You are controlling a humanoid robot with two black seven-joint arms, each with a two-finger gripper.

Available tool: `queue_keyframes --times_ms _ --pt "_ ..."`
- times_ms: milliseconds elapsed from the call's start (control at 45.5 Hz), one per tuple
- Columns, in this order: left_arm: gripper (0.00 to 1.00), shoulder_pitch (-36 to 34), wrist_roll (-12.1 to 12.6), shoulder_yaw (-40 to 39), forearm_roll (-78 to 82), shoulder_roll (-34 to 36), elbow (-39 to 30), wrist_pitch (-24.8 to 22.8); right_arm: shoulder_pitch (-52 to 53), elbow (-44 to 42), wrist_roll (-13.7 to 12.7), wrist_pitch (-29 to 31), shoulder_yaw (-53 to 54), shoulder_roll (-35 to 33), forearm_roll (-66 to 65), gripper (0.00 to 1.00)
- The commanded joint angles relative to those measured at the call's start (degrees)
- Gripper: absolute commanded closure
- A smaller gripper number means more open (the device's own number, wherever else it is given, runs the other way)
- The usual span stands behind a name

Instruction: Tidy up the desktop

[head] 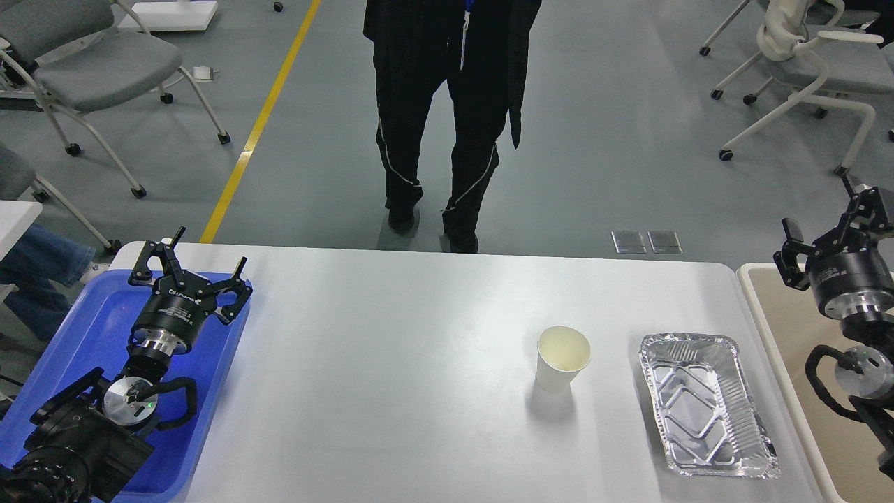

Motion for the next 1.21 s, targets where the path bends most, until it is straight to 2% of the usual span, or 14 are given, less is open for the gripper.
queue_keyframes --times_ms 0,242,351,659,944,1186 --pt "0.0 0.0 0.0 0.0 0.0 0.0 0.0 0.0 0.1 -0.1 0.0 -0.2 -0.6 0.9 0.0 0.0" --pt "0.0 0.0 0.0 0.0 0.0 0.0 0.0 0.0 3.0 -0.4 -0.2 -0.2 -1.2 0.4 -0.5 0.0" --pt "0.0 0.0 0.0 0.0 0.0 0.0 -0.1 0.0 5.3 -0.9 -0.4 -0.7 -5.8 -0.5 -0.9 0.0" --pt "0.0 0.0 0.0 0.0 0.0 0.1 0.0 0.0 18.5 -0.3 -0.4 -2.8 -36.5 -7.0 -0.8 0.0" --pt "0.0 0.0 0.0 0.0 0.0 0.0 -0.1 0.0 35.1 1.1 -0.7 -3.7 -71.9 -7.5 -3.2 0.0" --pt "0.0 0.0 0.0 0.0 0.0 0.0 -0.1 0.0 48.1 12.5 -0.8 -3.1 -89.9 -7.2 -10.5 0.0"
